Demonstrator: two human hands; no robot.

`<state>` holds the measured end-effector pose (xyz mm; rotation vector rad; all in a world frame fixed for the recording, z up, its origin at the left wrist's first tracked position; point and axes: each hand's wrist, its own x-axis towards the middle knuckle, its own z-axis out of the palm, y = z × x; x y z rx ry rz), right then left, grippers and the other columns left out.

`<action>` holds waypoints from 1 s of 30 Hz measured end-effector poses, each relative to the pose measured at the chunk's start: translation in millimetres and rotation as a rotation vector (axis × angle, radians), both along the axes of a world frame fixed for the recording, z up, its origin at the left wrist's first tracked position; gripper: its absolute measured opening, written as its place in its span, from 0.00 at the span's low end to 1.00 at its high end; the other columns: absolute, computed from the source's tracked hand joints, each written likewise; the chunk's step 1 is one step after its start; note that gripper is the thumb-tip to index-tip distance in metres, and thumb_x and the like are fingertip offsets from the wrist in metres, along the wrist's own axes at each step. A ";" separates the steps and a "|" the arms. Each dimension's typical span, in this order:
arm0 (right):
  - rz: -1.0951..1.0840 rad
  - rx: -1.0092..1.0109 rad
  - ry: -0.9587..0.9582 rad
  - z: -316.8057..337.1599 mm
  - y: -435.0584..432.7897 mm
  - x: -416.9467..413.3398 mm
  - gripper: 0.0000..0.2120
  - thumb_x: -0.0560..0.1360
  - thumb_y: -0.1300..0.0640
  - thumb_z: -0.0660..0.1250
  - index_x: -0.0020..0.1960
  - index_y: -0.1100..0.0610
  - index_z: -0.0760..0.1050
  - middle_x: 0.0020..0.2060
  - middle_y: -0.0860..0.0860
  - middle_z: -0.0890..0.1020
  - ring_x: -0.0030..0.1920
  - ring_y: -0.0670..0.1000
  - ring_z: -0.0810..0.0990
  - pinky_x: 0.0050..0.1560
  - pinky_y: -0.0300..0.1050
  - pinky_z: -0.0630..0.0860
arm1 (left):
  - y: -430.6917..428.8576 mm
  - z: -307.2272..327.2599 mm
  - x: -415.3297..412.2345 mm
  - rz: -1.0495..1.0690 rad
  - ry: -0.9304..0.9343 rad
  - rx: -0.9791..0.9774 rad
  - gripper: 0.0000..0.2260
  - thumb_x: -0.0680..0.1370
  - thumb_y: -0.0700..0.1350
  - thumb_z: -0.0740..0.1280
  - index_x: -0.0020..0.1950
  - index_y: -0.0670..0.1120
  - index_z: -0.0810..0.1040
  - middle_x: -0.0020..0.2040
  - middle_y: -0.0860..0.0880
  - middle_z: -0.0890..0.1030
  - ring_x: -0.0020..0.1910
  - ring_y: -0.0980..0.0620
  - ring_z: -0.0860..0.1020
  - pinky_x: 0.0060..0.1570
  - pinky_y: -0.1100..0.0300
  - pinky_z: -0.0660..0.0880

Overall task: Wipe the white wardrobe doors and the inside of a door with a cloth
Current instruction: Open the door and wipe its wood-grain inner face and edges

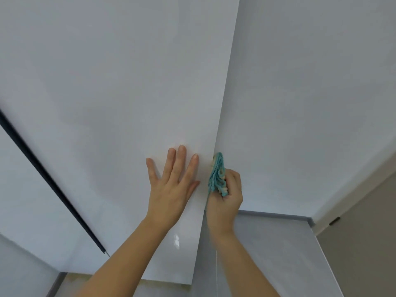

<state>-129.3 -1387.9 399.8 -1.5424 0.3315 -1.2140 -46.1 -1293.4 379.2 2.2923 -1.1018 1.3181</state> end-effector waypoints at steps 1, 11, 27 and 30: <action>0.000 -0.004 -0.005 -12.6 -0.7 1.2 0.12 0.70 0.75 0.61 0.49 0.67 0.78 0.44 0.52 0.76 0.44 0.43 0.76 0.46 0.31 0.72 | 0.8 -13.2 1.8 0.008 -0.011 -0.005 0.32 0.83 0.54 0.59 0.80 0.48 0.46 0.80 0.43 0.43 0.79 0.44 0.46 0.71 0.30 0.47; -0.035 0.004 0.040 -285.2 3.2 -4.0 0.25 0.67 0.79 0.59 0.45 0.50 0.77 0.41 0.50 0.76 0.42 0.49 0.75 0.42 0.37 0.72 | 18.2 -258.3 11.9 -0.002 -0.072 0.042 0.31 0.82 0.55 0.60 0.80 0.49 0.50 0.80 0.43 0.44 0.79 0.43 0.46 0.70 0.29 0.48; -0.150 0.253 0.246 -614.2 15.3 -7.0 0.25 0.70 0.78 0.63 0.39 0.46 0.75 0.37 0.52 0.76 0.38 0.52 0.74 0.37 0.46 0.72 | 23.5 -567.9 -3.1 0.016 0.039 0.133 0.39 0.76 0.53 0.70 0.80 0.51 0.51 0.80 0.43 0.44 0.79 0.42 0.46 0.69 0.28 0.49; -0.163 0.295 0.276 -651.4 15.4 -6.2 0.20 0.69 0.79 0.62 0.39 0.53 0.75 0.36 0.52 0.75 0.36 0.47 0.72 0.37 0.41 0.71 | 22.8 -600.8 -4.5 0.041 0.043 0.119 0.38 0.77 0.52 0.69 0.80 0.52 0.52 0.81 0.44 0.45 0.79 0.43 0.46 0.69 0.29 0.48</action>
